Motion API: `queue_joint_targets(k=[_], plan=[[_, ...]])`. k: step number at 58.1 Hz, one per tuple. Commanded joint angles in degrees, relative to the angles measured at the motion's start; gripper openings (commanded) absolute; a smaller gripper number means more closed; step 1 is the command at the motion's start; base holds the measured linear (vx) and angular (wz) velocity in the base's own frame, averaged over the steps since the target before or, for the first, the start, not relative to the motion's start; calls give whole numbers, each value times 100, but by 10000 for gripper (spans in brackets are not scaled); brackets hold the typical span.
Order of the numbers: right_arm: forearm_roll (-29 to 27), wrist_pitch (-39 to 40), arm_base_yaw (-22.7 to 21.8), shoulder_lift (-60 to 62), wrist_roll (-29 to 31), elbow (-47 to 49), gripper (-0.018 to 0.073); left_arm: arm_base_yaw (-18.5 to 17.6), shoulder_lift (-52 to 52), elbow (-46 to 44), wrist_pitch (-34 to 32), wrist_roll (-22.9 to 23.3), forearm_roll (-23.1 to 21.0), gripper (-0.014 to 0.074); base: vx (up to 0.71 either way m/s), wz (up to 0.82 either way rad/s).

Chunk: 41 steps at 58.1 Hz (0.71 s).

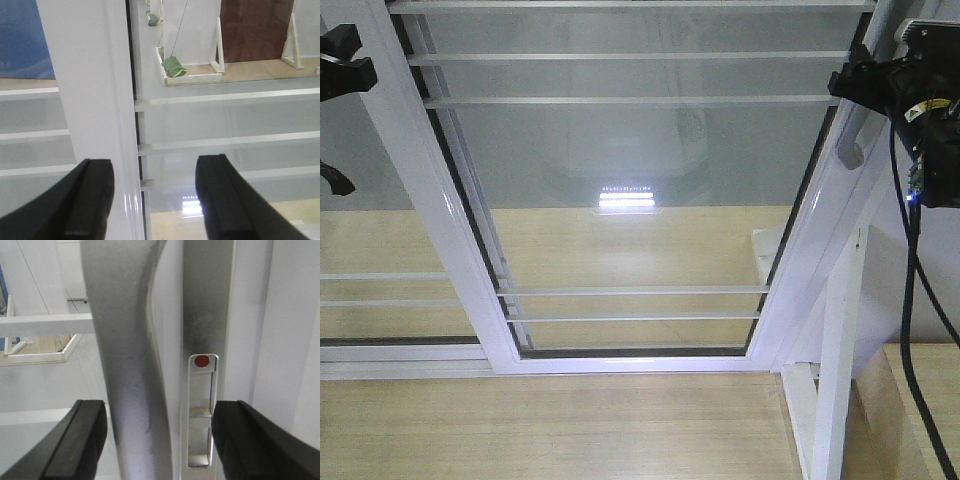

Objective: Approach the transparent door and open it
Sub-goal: 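Reach the right gripper to the silver handle and close on it, then pull the handle with the right gripper, sliding the door partly open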

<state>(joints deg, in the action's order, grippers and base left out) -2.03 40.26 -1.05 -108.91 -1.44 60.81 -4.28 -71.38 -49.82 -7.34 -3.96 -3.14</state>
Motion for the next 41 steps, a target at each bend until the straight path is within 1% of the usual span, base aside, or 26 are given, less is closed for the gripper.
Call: queue_joint_targets(k=[1,4,7,11,17,20,24,29,41], plan=[[166,428,-30,254,15,232,481,-29,145,-212,-450,43,-15,493,0,0],[203,446,-30,254,39,232,449,-29,145,-212,-450,43,-15,493,0,0],[263,416,-30,254,58,232,399,-29,145,-212,-450,43,-15,493,0,0],[392,411,-25,254,58,232,313,-29,145,-212,-450,43,-15,493,0,0],[829,411,-18,254,31,232,202,-29,145,-212,-450,43,-15,493,0,0],[1077,411,-14,259,-36,232,168,-29,145,-212,-450,43,-15,493,0,0],[1342,411,6,268,-189,232,154,-29,145,-212,-450,43,-15,493,0,0],[1535,411,64,287,-223,232,157,-29,145,-212,-450,43,-15,493,0,0],[1532,417,354,357,-218,232,178,-29,145,-212,-405,43,-15,493,0,0]])
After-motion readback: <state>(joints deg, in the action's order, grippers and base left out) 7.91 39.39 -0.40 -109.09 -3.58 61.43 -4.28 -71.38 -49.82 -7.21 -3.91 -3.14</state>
